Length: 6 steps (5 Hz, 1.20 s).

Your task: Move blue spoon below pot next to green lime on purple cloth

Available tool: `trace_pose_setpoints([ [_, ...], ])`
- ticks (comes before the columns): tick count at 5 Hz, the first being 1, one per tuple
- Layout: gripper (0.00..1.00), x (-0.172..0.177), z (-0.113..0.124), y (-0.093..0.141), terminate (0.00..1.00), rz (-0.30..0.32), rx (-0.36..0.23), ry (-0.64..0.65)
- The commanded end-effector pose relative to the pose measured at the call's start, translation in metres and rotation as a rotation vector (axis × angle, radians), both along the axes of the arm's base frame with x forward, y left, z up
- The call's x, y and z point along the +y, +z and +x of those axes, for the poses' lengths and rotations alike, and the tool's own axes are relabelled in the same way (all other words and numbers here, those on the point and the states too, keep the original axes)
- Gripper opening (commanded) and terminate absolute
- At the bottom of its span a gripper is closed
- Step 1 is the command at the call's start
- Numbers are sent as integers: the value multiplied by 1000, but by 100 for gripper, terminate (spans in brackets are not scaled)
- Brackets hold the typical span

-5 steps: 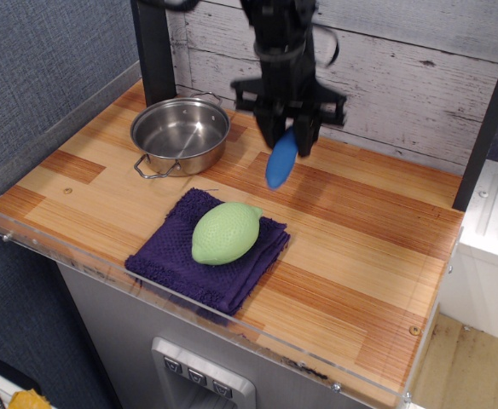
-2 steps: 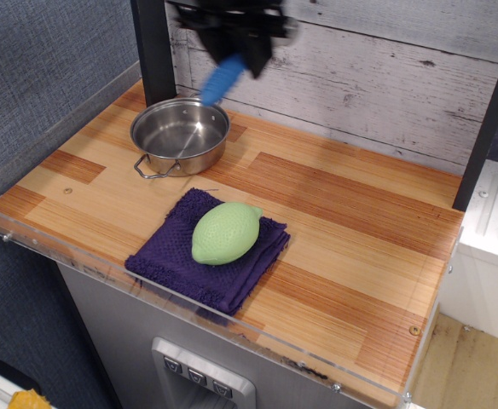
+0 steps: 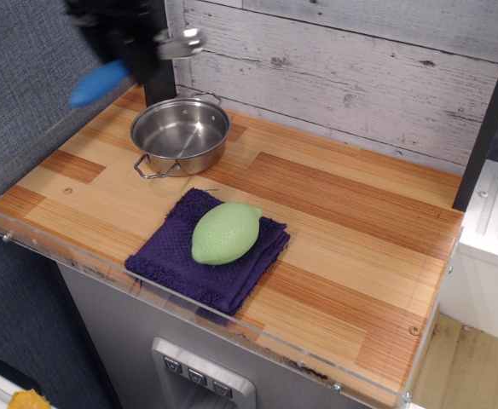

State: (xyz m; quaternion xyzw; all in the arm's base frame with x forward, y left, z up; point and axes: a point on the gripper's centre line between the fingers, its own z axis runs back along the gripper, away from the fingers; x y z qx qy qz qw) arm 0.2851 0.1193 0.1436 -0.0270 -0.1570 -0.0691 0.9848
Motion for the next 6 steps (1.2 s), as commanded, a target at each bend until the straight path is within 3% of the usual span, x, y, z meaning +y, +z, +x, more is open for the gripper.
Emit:
trace_pose_setpoints([
  [1, 0, 45, -19, -19, 0, 72, 55, 104],
  [3, 0, 74, -14, -56, 0, 121, 157, 176],
  [4, 0, 88, -8, -71, 0, 153, 203, 167],
  [6, 0, 98, -6, -99, 0, 156, 280, 122],
])
